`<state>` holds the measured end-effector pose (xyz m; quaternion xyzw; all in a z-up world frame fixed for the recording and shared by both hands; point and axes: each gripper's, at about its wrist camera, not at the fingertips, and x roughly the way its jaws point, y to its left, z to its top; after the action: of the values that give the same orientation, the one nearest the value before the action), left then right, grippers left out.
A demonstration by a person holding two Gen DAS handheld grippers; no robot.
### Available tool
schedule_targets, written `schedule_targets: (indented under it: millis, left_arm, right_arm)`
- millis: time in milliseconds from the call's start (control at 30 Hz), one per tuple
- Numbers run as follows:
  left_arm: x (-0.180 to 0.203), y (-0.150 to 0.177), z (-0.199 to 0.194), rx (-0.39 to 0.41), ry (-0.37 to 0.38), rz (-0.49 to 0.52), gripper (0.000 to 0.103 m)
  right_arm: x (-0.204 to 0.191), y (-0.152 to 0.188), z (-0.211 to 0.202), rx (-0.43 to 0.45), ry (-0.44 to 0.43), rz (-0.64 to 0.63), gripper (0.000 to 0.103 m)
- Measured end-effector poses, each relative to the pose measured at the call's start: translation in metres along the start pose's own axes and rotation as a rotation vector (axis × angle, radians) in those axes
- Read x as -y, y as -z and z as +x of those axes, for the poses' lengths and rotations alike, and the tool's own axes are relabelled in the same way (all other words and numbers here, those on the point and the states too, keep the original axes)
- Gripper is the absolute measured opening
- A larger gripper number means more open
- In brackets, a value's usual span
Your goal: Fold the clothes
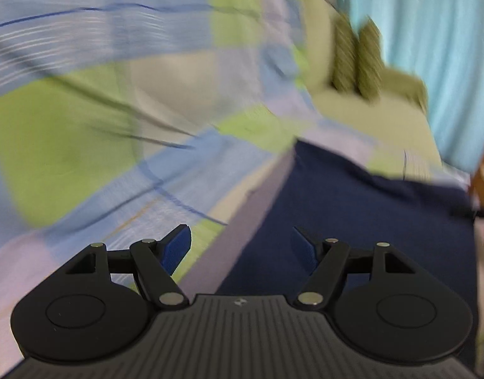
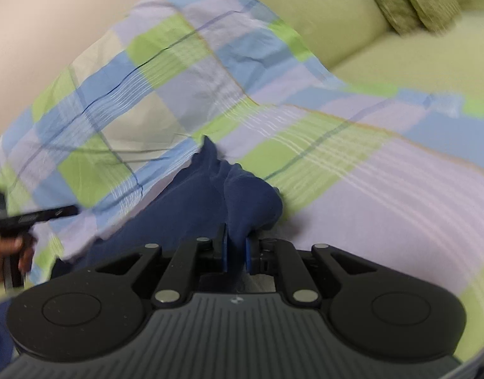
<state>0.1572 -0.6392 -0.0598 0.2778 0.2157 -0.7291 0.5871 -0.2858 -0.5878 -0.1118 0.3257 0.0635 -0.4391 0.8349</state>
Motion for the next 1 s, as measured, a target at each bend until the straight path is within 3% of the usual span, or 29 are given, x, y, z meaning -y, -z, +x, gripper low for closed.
schedule_targets:
  millis: [100, 233, 300, 367, 500, 600, 633, 700, 733, 833, 1000]
  left_arm:
    - [0.011, -0.025, 0.047, -0.048, 0.034, 0.111, 0.072]
    - [0.016, -0.045, 0.1, -0.146, 0.12, 0.164, 0.073]
    - [0.019, -0.049, 0.121, -0.197, 0.137, 0.22, 0.079]
    - [0.019, -0.05, 0.131, -0.211, 0.136, 0.254, 0.09]
    - [0.017, -0.055, 0.143, -0.274, 0.166, 0.258, 0.09]
    - [0.012, -0.063, 0.151, -0.37, 0.217, 0.199, 0.076]
    - [0.011, -0.066, 0.152, -0.387, 0.232, 0.194, 0.064]
    - [0.015, -0.071, 0.147, -0.402, 0.247, 0.206, 0.024]
    - [0.018, -0.072, 0.144, -0.407, 0.253, 0.213, 0.009]
    - [0.022, -0.076, 0.133, -0.392, 0.264, 0.222, 0.002]
    - [0.011, -0.075, 0.1, -0.244, 0.253, 0.139, 0.002]
  right_arm:
    - [-0.005, 0.001, 0.001, 0.0, -0.014, -0.066, 0.008]
    - [-0.004, 0.003, -0.002, -0.005, -0.03, -0.131, 0.008]
    - [-0.003, 0.003, -0.002, -0.009, -0.044, -0.161, 0.008]
    - [0.0, 0.004, -0.001, -0.016, -0.056, -0.173, 0.008]
    - [0.008, 0.001, 0.004, -0.032, -0.086, -0.145, 0.009]
    - [0.015, -0.001, 0.007, -0.046, -0.107, -0.093, 0.01]
    - [0.018, -0.002, 0.008, -0.052, -0.117, -0.068, 0.01]
    - [0.023, -0.004, 0.011, -0.064, -0.133, -0.022, 0.01]
    - [0.025, -0.005, 0.012, -0.071, -0.139, -0.001, 0.01]
    - [0.033, -0.006, 0.019, -0.102, -0.157, 0.078, 0.011]
    - [0.05, -0.012, 0.029, -0.141, -0.226, 0.28, 0.007]
